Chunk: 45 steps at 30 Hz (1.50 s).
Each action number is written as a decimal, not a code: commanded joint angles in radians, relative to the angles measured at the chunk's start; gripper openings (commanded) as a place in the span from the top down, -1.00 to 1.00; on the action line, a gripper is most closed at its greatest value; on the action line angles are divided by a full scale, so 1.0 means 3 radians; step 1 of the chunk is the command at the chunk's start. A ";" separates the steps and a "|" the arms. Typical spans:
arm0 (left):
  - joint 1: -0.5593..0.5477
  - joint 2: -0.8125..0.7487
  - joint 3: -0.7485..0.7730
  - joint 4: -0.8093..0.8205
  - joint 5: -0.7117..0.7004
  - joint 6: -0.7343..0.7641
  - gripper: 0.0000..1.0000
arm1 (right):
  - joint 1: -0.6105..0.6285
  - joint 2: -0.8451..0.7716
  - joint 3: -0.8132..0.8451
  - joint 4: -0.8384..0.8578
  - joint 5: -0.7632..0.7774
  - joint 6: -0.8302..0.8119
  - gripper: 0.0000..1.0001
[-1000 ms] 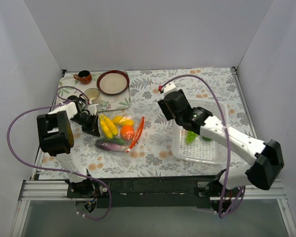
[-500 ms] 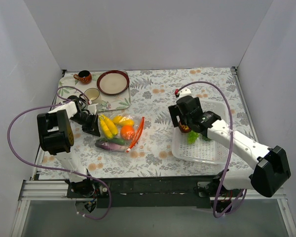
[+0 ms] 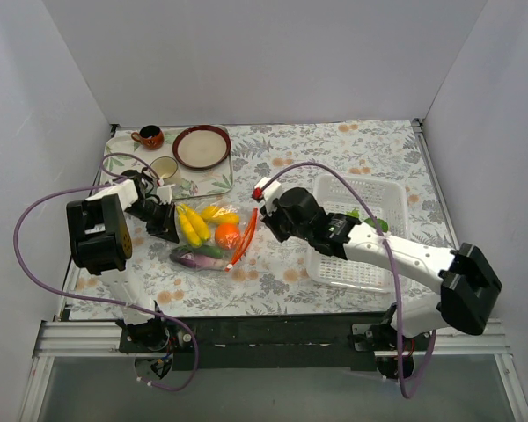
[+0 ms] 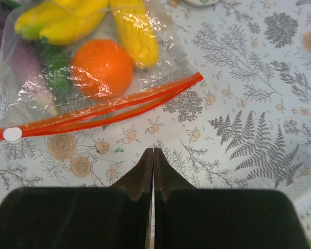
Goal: Open the zip-top bag and remove the fake food
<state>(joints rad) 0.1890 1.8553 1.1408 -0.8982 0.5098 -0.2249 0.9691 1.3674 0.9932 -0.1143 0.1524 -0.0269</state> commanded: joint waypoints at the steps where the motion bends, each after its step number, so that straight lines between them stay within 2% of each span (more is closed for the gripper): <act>1: 0.0014 0.0028 0.0037 0.0171 -0.0181 0.0054 1.00 | -0.0030 0.0274 0.0054 0.0441 -0.0293 -0.0110 0.97; 5: 0.0019 0.0044 0.0088 0.0156 -0.0186 0.0044 1.00 | -0.0030 0.0626 0.0100 0.0570 -0.0482 -0.0110 0.97; 6: 0.0014 0.0049 0.0094 0.0146 -0.0181 0.0039 1.00 | -0.0030 0.0688 0.0130 0.0580 -0.0670 -0.0115 0.97; 7: 0.0014 0.0049 0.0109 0.0146 -0.0181 0.0034 1.00 | -0.0035 0.0734 0.0146 0.0601 -0.0737 -0.0150 0.85; 8: 0.0019 0.0049 0.0119 0.0141 -0.0176 0.0034 1.00 | -0.0035 0.0815 0.0156 0.0636 -0.0809 -0.0176 0.35; 9: 0.0014 0.0049 0.0129 0.0131 -0.0181 0.0029 1.00 | -0.0035 0.0851 0.0146 0.0667 -0.0845 -0.0196 0.14; 10: 0.0019 0.0049 0.0145 0.0131 -0.0186 0.0029 1.00 | -0.0035 0.0887 0.0141 0.0703 -0.0861 -0.0217 0.08; 13: 0.0014 0.0044 0.0165 0.0105 -0.0196 0.0029 1.00 | -0.0035 0.1005 0.0110 0.0795 -0.0891 -0.0232 0.13; 14: 0.0014 0.0039 0.0165 0.0105 -0.0206 0.0029 1.00 | -0.0035 0.1051 0.0100 0.0830 -0.0922 -0.0227 0.28; 17: 0.0014 0.0028 0.0160 0.0105 -0.0211 0.0039 1.00 | -0.0035 0.1122 0.0095 0.0958 -0.0958 -0.0197 0.48; 24: 0.0009 0.0044 0.0129 0.0110 -0.0227 0.0029 1.00 | -0.0035 0.1394 0.0202 0.1214 -0.1040 -0.0171 0.57; 25: 0.0009 0.0039 0.0124 0.0110 -0.0242 0.0034 1.00 | -0.0040 0.1455 0.0212 0.1275 -0.1065 -0.0176 0.54; 29: 0.0009 0.0044 0.0083 0.0115 -0.0273 0.0039 1.00 | -0.0045 0.1613 0.0355 0.1337 -0.1244 -0.0166 -0.10; 31: -0.0006 0.0049 0.0063 0.0110 -0.0283 0.0034 1.00 | -0.0045 0.1644 0.0371 0.1403 -0.1300 -0.0166 -0.19; 34: -0.0052 0.0044 0.0048 0.0130 -0.0309 0.0013 1.00 | -0.0045 0.1619 0.0351 0.1511 -0.1357 -0.0141 -0.46; 40: -0.0195 0.0069 0.0043 0.0161 -0.0314 -0.0079 1.00 | -0.0045 0.1685 0.0447 0.1624 -0.1347 -0.0110 -0.69; 45: -0.0399 0.0095 0.0022 0.0192 -0.0288 -0.0155 1.00 | -0.0045 0.1839 0.0667 0.1572 -0.1464 -0.0115 -0.76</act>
<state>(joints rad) 0.1265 1.8618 1.1675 -0.8967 0.4553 -0.2619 0.9558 1.8915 1.1259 0.2974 -0.2466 -0.0658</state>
